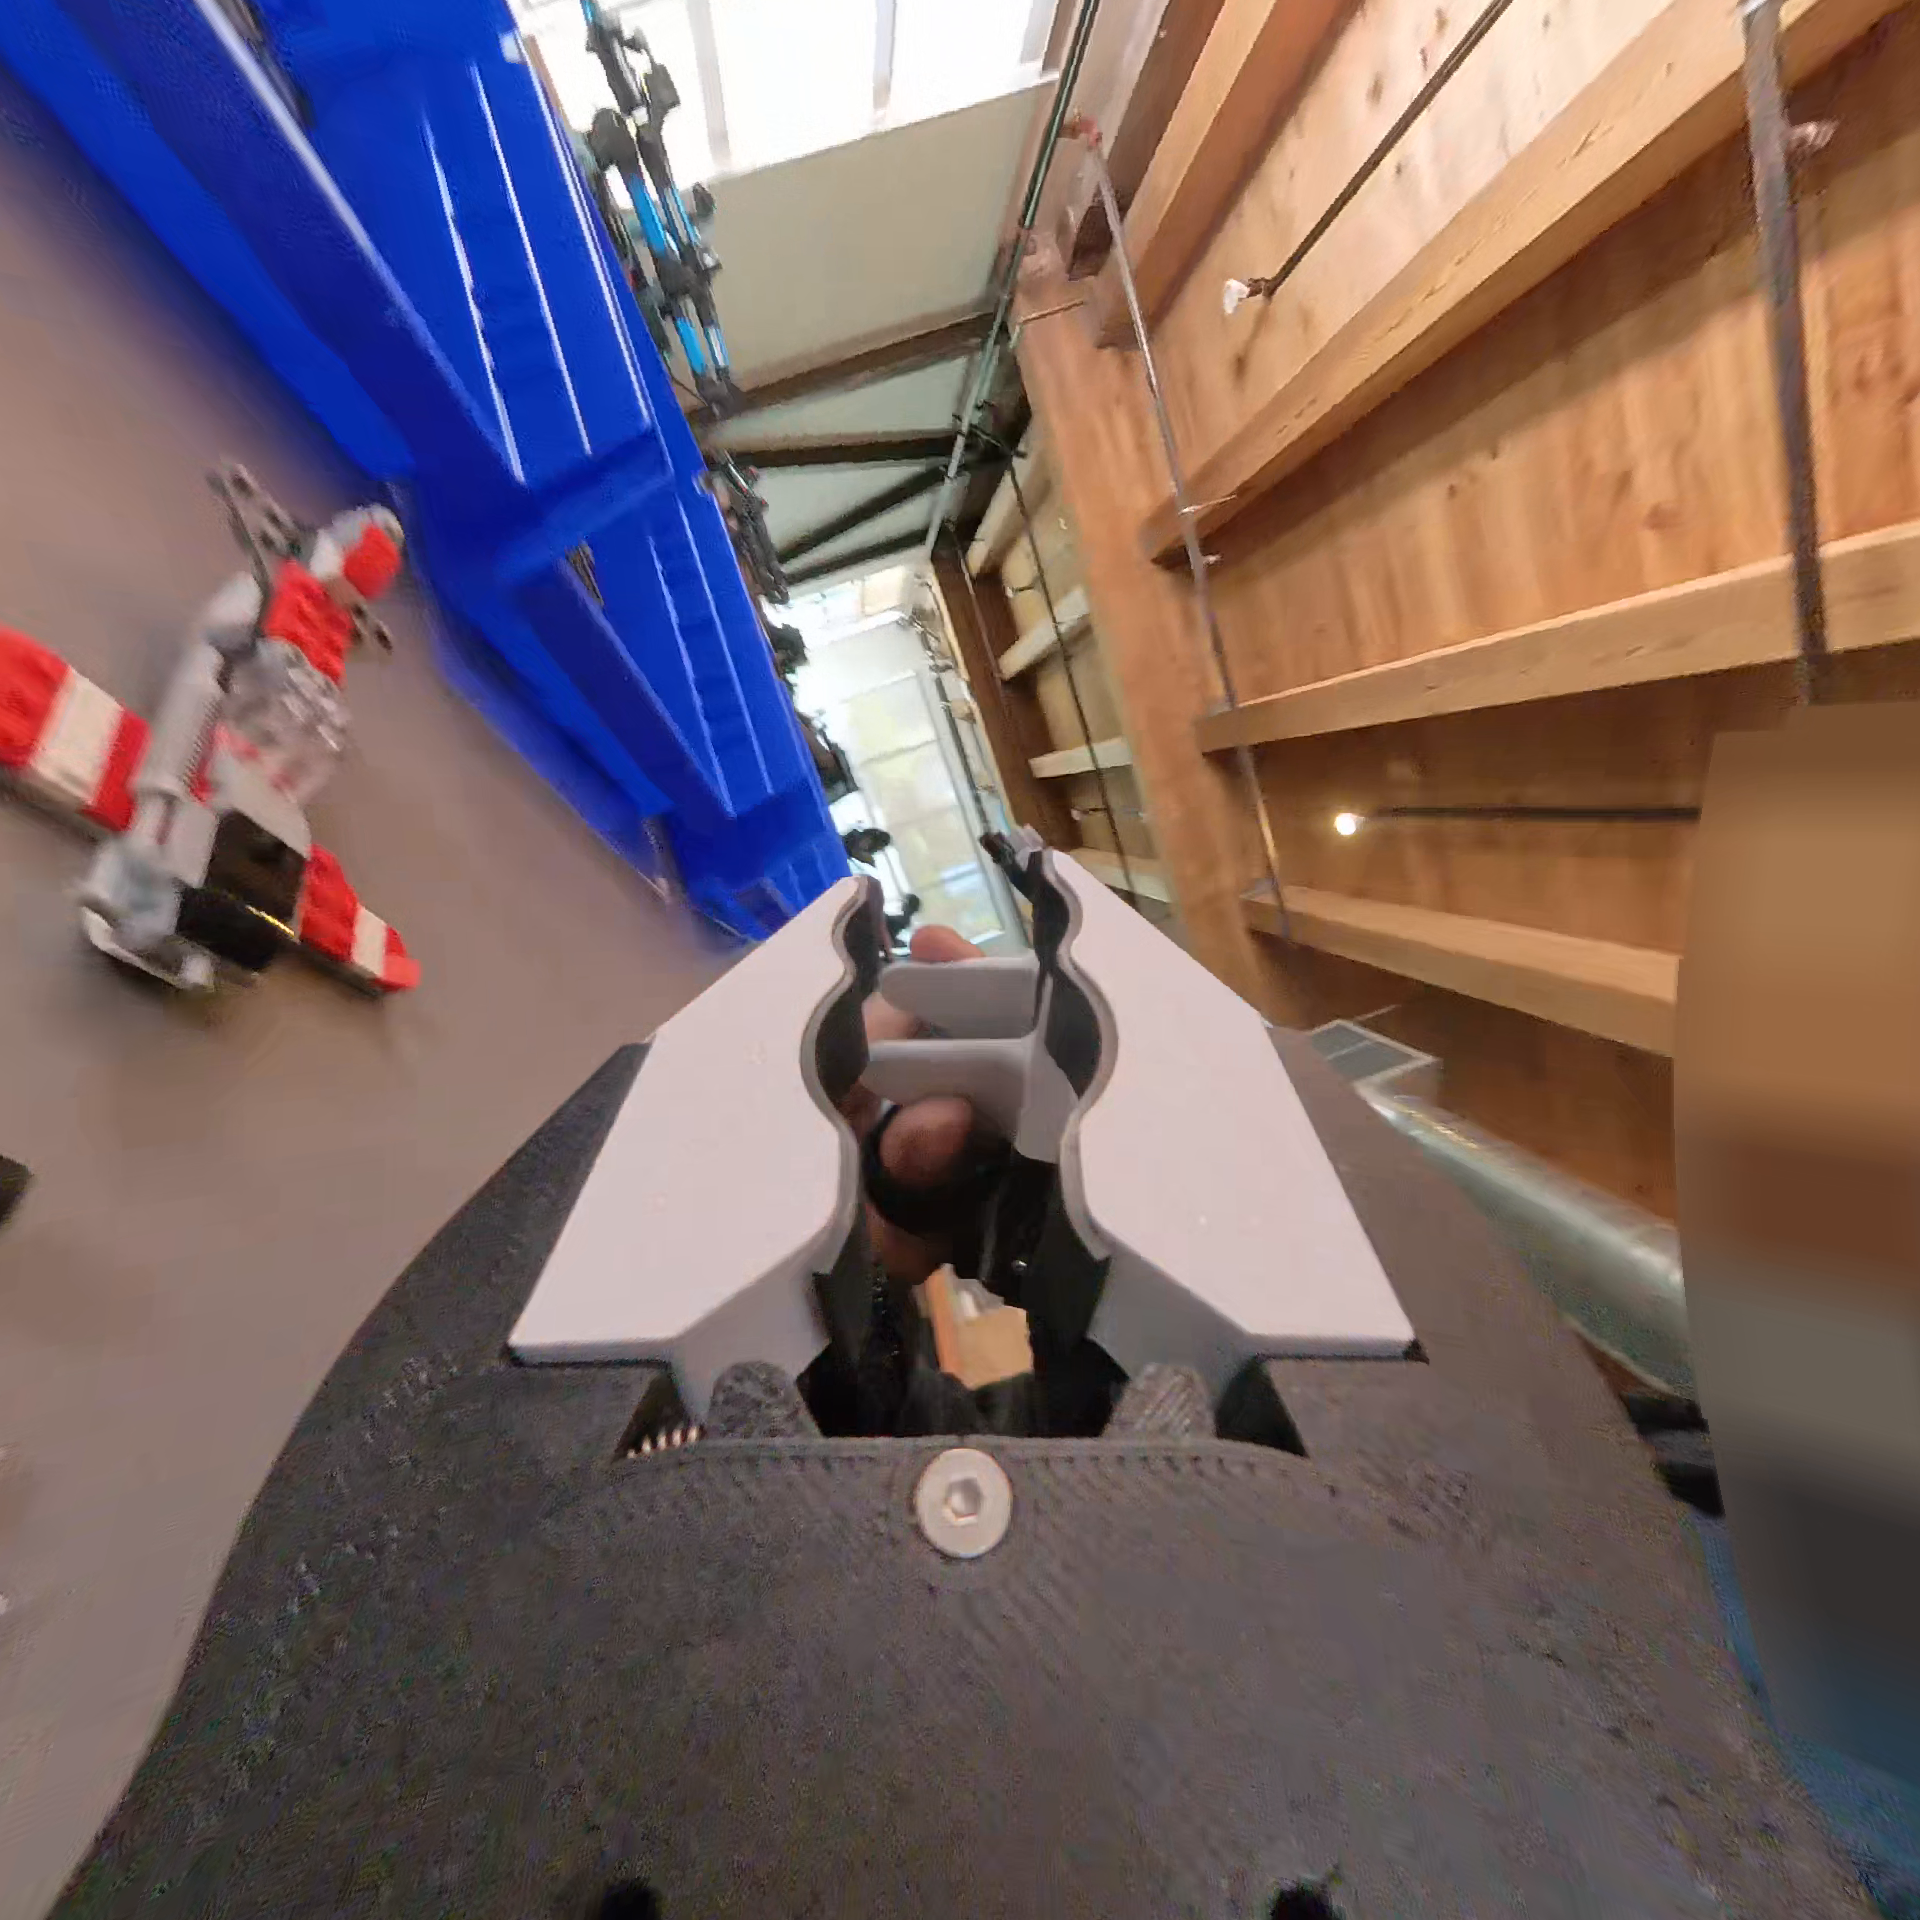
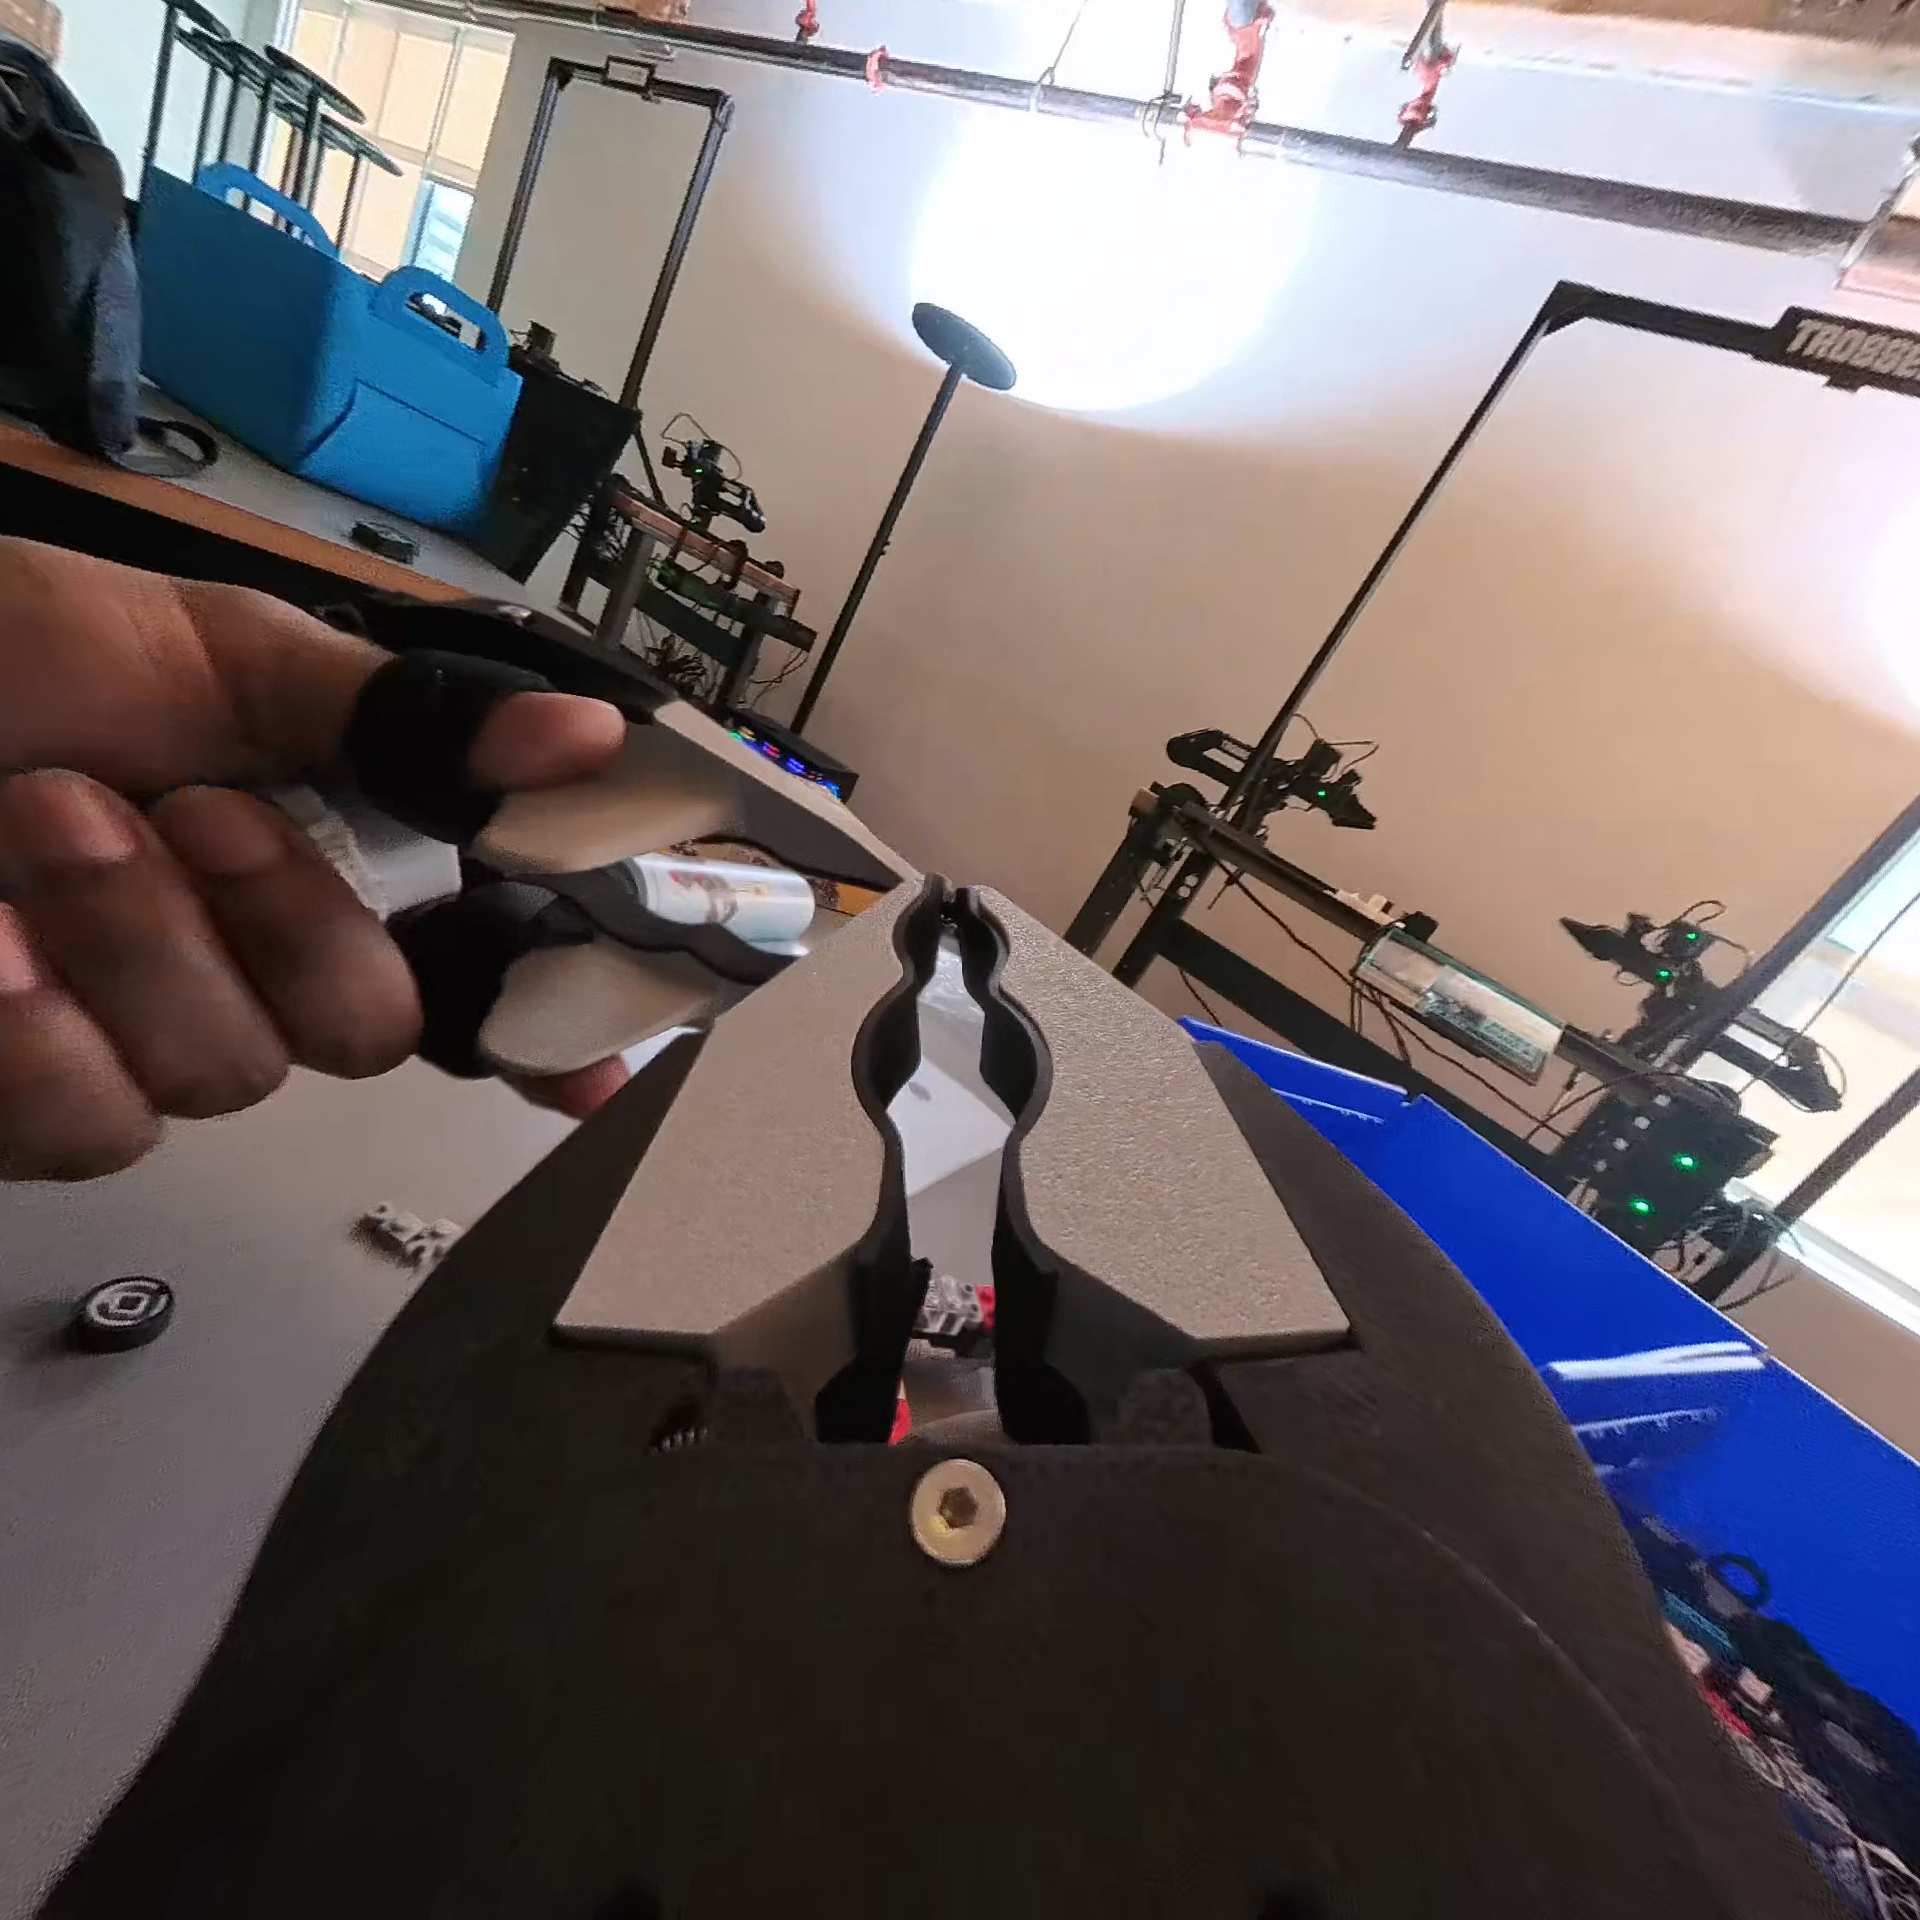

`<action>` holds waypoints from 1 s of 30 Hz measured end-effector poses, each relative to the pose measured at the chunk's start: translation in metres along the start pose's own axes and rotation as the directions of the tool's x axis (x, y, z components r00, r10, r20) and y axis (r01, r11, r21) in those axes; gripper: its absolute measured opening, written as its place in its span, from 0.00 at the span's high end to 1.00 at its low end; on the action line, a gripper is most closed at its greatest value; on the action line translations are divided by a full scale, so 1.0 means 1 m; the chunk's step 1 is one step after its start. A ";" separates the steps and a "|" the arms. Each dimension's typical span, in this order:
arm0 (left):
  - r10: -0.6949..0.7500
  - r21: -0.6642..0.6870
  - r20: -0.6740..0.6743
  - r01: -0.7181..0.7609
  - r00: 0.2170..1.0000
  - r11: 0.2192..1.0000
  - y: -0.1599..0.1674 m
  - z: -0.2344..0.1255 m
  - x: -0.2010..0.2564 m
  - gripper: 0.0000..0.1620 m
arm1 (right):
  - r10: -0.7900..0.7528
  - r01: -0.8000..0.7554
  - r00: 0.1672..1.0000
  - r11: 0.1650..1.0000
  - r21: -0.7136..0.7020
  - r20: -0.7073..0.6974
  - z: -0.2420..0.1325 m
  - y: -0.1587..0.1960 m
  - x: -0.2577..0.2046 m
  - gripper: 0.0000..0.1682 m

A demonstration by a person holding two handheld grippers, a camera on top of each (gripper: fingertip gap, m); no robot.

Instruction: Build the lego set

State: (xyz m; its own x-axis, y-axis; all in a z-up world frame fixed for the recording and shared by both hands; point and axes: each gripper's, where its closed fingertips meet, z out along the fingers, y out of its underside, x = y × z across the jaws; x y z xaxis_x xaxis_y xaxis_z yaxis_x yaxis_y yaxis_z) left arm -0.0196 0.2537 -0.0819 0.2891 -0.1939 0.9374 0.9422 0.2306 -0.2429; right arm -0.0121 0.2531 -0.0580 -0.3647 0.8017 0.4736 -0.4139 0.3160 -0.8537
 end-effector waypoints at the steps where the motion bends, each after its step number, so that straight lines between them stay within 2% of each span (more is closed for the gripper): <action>1: -0.028 -0.011 -0.021 0.028 0.999 1.000 0.003 0.001 0.002 0.81 | -0.006 0.006 1.000 1.000 -0.001 -0.006 0.000 0.001 0.001 0.98; 7: -0.101 -0.002 -0.108 0.101 0.989 0.995 0.006 0.007 0.013 0.81 | -0.063 0.063 0.998 0.998 0.008 -0.001 0.000 0.001 -0.004 0.98; 11: -0.097 0.033 -0.132 0.102 0.987 0.994 0.001 0.004 0.015 0.93 | -0.086 0.086 0.996 0.996 0.011 0.006 0.000 0.002 -0.009 0.98; 13: -0.059 0.043 -0.124 0.065 0.991 0.997 0.000 0.003 0.015 0.94 | -0.078 0.078 0.997 0.997 0.009 0.007 0.001 0.003 -0.009 0.98; 16: 0.055 0.058 -0.084 -0.050 0.995 0.997 -0.002 0.003 0.015 0.94 | -0.035 0.035 0.999 0.999 0.001 0.025 0.002 0.005 -0.009 0.98; 19: 0.271 0.051 -0.014 -0.270 0.962 0.962 -0.006 0.000 0.019 0.94 | 0.070 -0.072 0.994 0.997 0.015 0.078 0.000 0.004 -0.009 0.97; 22: 0.484 -0.047 0.061 -0.482 0.873 0.875 -0.003 -0.005 0.021 0.94 | 0.154 -0.161 0.974 0.987 0.029 0.169 -0.004 0.001 -0.009 0.92; 24: 0.554 -0.147 0.091 -0.539 0.828 0.829 0.004 -0.009 0.016 0.94 | 0.155 -0.167 0.959 0.985 0.030 0.237 -0.006 -0.002 -0.012 0.89; 26: 0.548 -0.205 0.074 -0.525 0.833 0.826 0.011 -0.013 0.014 0.94 | 0.122 -0.138 0.947 0.990 0.032 0.298 -0.010 -0.004 -0.017 0.88; 30: 0.399 -0.260 -0.019 -0.390 0.917 0.884 0.024 -0.018 0.018 0.94 | 0.072 -0.084 0.911 0.996 0.011 0.406 -0.018 -0.003 -0.028 0.84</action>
State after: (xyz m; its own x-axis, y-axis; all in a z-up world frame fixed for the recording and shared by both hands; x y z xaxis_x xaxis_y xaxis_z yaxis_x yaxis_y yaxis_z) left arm 0.0119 0.2382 -0.0752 0.6440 -0.1035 0.7580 0.7638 0.0314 -0.6447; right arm 0.0145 0.2387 -0.0727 -0.7008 0.5468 0.4581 -0.3915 0.2420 -0.8878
